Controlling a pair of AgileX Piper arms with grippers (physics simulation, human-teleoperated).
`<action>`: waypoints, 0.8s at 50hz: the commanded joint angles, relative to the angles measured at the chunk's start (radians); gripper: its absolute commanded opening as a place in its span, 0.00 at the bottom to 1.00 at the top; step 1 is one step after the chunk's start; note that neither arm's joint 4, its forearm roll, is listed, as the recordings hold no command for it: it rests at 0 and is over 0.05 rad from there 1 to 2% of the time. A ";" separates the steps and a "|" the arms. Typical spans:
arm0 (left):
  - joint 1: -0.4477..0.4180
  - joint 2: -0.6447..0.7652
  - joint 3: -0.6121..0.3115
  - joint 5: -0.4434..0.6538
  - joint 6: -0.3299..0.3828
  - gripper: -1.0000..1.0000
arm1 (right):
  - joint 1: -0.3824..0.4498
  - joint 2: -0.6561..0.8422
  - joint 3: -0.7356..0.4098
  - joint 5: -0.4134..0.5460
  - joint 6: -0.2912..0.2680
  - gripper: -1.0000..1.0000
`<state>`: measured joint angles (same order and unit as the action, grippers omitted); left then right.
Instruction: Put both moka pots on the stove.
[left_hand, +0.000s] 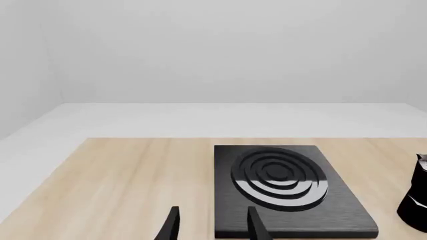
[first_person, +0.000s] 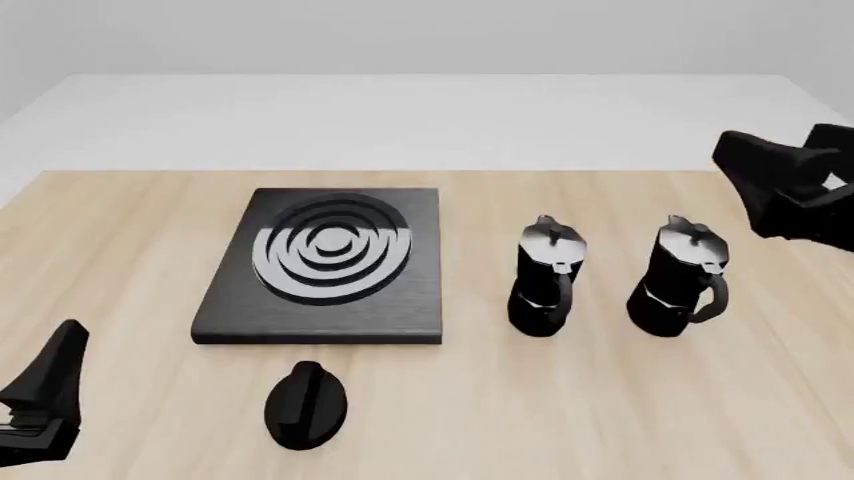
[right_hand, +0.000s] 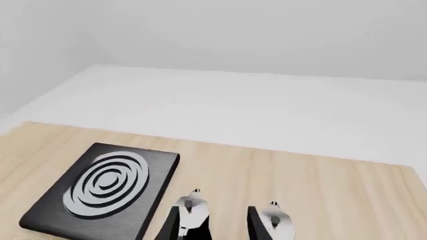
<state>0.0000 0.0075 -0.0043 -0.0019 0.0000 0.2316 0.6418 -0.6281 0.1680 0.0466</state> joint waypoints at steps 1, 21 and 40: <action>0.000 0.000 0.000 0.000 0.000 1.00 | 0.031 0.162 -0.094 0.042 0.091 1.00; 0.000 0.000 0.000 0.000 0.000 1.00 | 0.102 0.329 -0.121 0.023 0.198 1.00; 0.000 0.000 0.000 0.000 0.000 1.00 | 0.051 0.383 -0.059 -0.003 0.217 1.00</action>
<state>0.0001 0.0075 -0.0043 -0.0019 0.0000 0.3002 0.9915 -0.7069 0.1722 0.2459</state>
